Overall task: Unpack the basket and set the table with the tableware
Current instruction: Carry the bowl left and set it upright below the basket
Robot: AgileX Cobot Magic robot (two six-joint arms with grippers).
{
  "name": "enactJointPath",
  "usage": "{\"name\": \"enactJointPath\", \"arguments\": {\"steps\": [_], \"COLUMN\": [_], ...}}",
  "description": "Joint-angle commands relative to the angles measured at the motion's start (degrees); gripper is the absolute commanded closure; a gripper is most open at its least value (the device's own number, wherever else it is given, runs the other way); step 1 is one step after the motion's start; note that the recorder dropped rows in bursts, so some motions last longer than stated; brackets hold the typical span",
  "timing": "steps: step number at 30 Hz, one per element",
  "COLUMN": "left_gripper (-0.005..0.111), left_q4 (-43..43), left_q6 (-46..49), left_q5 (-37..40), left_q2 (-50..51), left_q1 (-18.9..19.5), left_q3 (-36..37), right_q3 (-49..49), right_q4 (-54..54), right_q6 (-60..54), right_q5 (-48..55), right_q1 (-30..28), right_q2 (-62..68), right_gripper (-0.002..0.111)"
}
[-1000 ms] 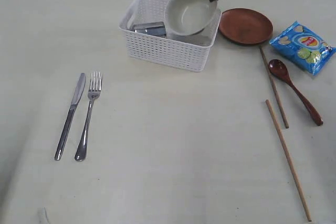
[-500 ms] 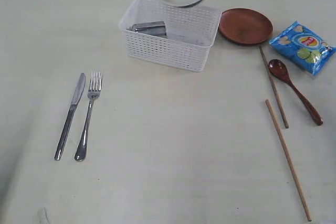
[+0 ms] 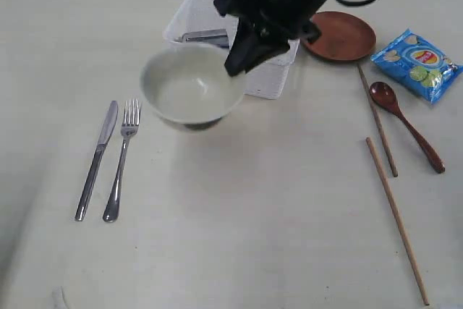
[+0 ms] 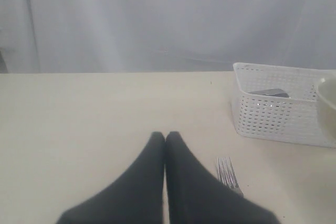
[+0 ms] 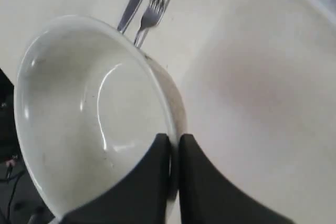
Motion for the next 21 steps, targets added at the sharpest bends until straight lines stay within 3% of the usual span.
{"name": "enactJointPath", "arguments": {"steps": [1,4,9,21], "left_gripper": [0.107,0.107,0.107,0.107], "left_q4": [-0.3,-0.3,-0.3,-0.3], "left_q6": [0.0,0.0,0.0,0.0], "left_q5": [-0.4,-0.4,-0.4,-0.4], "left_q2": [-0.2,-0.2,-0.2,-0.2], "left_q1": [-0.1,-0.1,-0.1,-0.1], "left_q3": [0.2,0.2,0.2,0.2], "right_q3": [7.9,15.2,18.5,18.5], "right_q4": [2.2,-0.7,-1.0,-0.3], "right_q6": [-3.5,-4.4,-4.4,-4.3], "right_q5": [0.0,-5.2,-17.5,-18.7], "right_q1": [3.0,6.4,7.3,8.5], "right_q2": [-0.6,-0.6,-0.6,-0.6], "right_gripper": [0.109,0.109,0.109,0.108]}}
